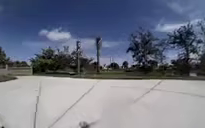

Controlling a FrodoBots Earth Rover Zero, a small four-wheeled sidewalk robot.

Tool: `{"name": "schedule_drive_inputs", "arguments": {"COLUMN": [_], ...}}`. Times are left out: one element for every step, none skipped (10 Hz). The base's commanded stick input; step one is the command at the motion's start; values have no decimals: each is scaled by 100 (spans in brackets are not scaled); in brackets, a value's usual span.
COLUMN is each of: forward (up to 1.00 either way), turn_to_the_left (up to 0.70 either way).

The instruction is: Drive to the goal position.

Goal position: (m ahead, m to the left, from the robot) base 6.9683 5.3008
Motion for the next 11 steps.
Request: {"name": "schedule_drive_inputs", "arguments": {"forward": [85, 85, 85, 85, 85, 85, 85, 85, 85, 85, 85], "turn_to_the_left": [34, 34, 34, 34, 34, 34, 1, 0, 0, 0, 0]}}
